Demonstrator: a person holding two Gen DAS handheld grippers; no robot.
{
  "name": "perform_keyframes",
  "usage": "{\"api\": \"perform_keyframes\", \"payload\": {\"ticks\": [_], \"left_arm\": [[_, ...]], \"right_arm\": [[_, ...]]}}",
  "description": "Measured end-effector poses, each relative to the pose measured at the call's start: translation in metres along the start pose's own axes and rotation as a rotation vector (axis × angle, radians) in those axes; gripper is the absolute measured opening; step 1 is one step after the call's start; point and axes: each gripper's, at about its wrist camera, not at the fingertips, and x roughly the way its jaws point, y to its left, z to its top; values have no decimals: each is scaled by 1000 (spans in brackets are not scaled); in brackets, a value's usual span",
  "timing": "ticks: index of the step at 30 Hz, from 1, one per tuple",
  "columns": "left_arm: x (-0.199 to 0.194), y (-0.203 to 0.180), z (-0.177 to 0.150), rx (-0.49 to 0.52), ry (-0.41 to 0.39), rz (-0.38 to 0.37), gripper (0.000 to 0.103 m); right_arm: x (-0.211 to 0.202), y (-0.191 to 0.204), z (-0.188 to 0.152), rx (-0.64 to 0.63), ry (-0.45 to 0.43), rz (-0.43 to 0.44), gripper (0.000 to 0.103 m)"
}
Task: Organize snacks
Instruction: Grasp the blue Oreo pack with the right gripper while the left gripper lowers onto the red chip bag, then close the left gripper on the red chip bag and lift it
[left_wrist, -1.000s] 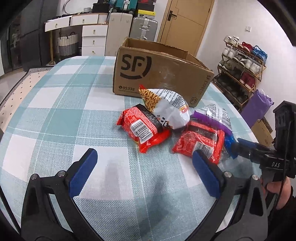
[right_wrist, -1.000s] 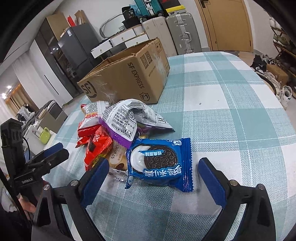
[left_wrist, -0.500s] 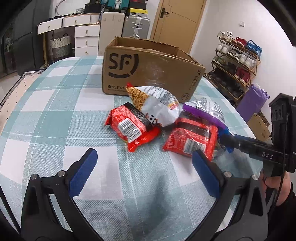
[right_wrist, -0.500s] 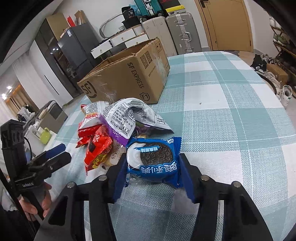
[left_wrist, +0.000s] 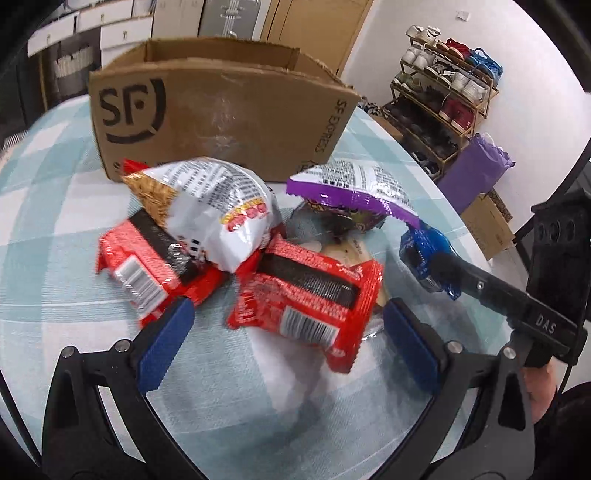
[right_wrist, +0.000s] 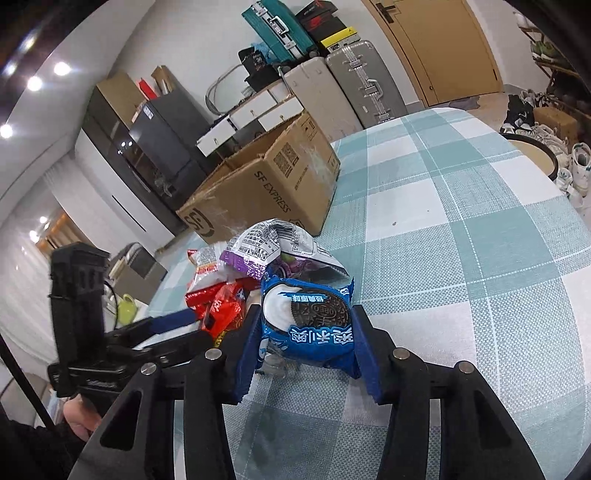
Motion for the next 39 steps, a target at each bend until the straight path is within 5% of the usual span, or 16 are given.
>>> {"api": "perform_keyframes", "payload": {"ticks": [7,9,11,18,27,39], "left_arm": [[22,-1,18,6,23,-22,101],[25,2,22,-6,20,-38,94],[27,2,25,1,24,-53,76],[20,7,22,6,19,-57,53],[-3,4,8,-3,5,-30,51],[-88,-2,-38,59,-102,45,52]], "right_arm": [[-6,-1,-2,17,-11,40,48],[-6,-3,-2,25,-11,50,48],[-7,-3,-2,27,-11,61,48],[-8,1,-2,11,-14,68,48],[-9,3,0,-1,-37,65,48],[-24,36,-12,-96,-59,85,48]]}}
